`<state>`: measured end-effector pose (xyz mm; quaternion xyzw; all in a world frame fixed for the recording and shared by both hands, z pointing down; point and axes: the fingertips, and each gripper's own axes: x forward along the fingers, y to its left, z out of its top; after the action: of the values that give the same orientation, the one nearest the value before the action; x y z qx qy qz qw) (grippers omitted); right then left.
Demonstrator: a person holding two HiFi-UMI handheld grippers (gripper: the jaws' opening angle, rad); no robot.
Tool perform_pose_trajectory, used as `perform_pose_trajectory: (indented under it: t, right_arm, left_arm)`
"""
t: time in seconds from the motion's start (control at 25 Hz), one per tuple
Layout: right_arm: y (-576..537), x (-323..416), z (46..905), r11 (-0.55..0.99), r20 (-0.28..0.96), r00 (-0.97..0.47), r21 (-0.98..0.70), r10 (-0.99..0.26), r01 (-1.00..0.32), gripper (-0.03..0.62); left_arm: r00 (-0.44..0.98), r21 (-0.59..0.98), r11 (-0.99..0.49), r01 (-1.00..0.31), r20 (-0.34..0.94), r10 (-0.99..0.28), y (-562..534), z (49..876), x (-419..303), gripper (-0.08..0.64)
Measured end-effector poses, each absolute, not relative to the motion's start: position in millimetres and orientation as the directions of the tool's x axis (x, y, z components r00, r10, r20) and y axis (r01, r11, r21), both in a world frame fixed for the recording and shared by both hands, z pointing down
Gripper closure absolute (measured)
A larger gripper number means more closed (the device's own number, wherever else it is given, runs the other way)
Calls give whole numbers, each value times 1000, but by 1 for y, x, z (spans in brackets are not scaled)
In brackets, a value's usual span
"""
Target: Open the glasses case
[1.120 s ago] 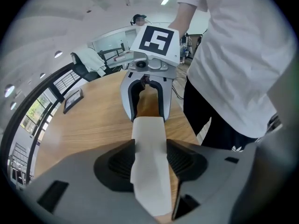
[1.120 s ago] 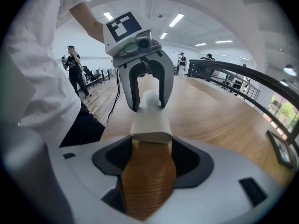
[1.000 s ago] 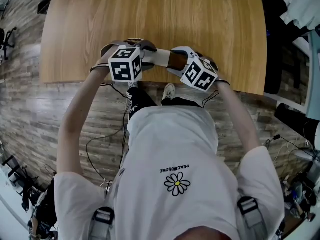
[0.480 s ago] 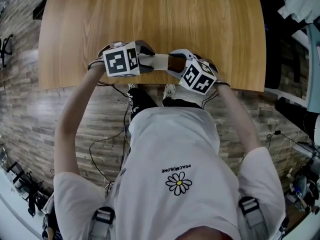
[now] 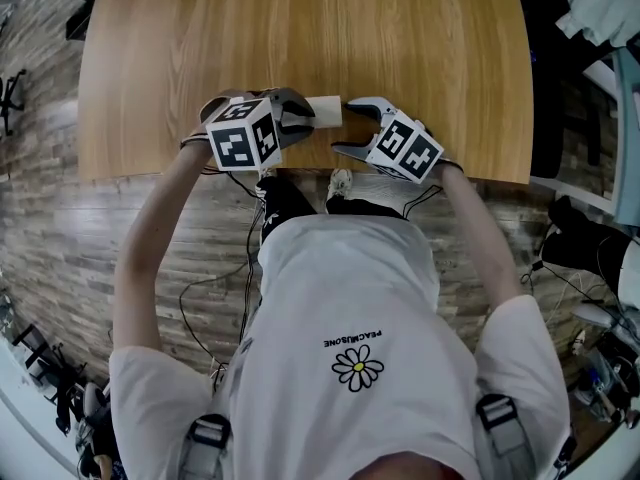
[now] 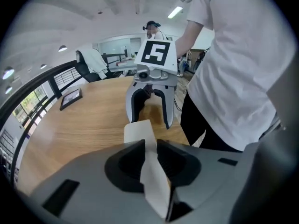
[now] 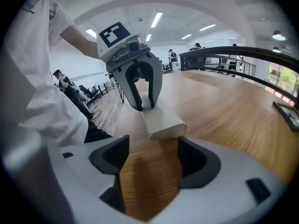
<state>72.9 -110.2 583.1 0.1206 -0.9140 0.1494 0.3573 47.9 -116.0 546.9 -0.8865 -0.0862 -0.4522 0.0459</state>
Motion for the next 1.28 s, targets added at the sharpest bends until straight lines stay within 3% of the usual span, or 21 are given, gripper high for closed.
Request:
perform_pose_trajectory:
  t: [0.24,0.28,0.36,0.4,0.48,0.68,1.0,1.16,1.28]
  right_arm:
    - [-111,73,587,928,704,-701,-174,-117,-330,282]
    - [-111,74,587,927,706,-698,-172,-119,-332,282]
    - [-111,77,586,928,712,-690,-157,-131,-338,282]
    - [-112,79,585,929,714,-686,-145,-140,-341,282]
    - [-115,81,586,935,719,-677,-111,-158,-337,282]
    - [-124,74,589,960,739,-656,-46,-154,-277,282]
    - [-124,71,589,970,749,-653,-57,-115,-235,282]
    - [-128,69,589,973,750,-650,-37,-123,-227,282]
    - [-129,68,590,977,754,-646,-27,-120,-212,282]
  left_arm:
    - [548,-86,-979,184,836,30,-128,558,44,518]
    - [544,-88,-977,194,838,32,-126,558,44,489]
    - [520,-105,-966,235,853,34,-118,560,44,324]
    - [509,-124,-960,250,861,21,-116,562,44,282]
    - [500,-173,-952,252,866,-25,-118,566,44,266]
    - [502,-270,-944,191,853,-142,-135,566,46,262]
    - [474,-288,-942,171,862,-177,-133,575,57,273]
    - [502,-259,-954,152,852,-151,-133,574,55,281]
    - [535,-151,-980,130,843,-59,-133,572,54,281]
